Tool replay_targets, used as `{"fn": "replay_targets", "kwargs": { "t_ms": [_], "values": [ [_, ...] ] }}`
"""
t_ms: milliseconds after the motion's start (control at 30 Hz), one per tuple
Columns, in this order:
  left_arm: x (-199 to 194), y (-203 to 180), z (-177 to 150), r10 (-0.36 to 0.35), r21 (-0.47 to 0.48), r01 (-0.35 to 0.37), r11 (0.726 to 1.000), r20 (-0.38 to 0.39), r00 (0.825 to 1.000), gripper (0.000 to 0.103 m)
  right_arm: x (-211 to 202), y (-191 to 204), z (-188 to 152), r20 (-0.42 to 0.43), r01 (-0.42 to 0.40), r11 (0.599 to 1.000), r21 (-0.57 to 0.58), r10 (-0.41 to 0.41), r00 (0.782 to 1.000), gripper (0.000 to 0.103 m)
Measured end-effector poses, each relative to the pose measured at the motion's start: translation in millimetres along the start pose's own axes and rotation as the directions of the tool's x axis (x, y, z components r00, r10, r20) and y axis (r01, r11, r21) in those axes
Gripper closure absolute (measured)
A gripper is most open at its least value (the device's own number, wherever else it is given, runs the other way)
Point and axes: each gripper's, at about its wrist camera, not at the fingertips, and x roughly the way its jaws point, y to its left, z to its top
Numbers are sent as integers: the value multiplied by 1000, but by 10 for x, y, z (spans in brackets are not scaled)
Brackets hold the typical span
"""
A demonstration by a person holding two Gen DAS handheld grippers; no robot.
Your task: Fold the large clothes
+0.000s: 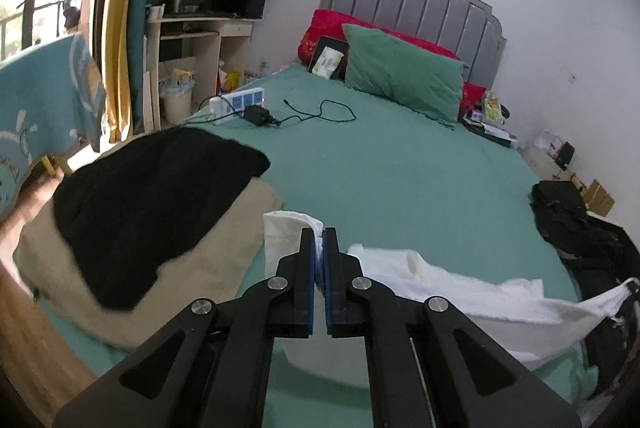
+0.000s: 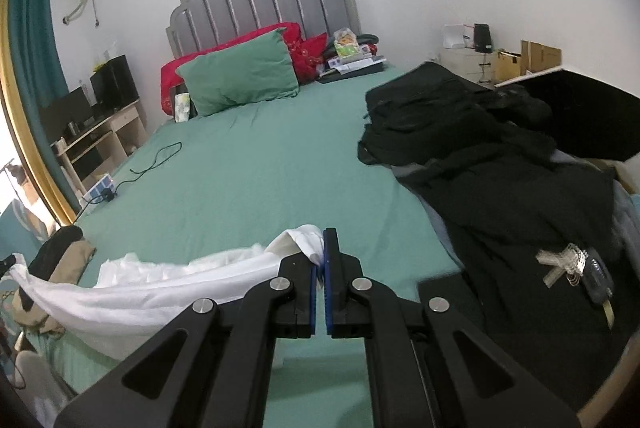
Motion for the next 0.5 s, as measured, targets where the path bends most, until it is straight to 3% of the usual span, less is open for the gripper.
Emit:
{"fn": "replay_targets", "kwargs": {
  "t_ms": [133,300,400,500],
  "values": [
    [475,-63,132,24,17,-24,1000,-4,1000,99,412,37,175,-22,9,999,-43,-10,1000,100],
    [1229,-156,208,31,20,-29,999,-79,996,99,1134,-72,272,-123,-13,1000,-16,11,992,100],
    [1748,-169,167,38,8,-37,999,-168,985,99,1612,-143,244,-194,4,1000,-14,-7,981,100],
    [2240,-110,21,68,-2,-71,997,-276,959,98,2082,-222,145,-265,15,1000,21,-9,964,99]
  ]
}}
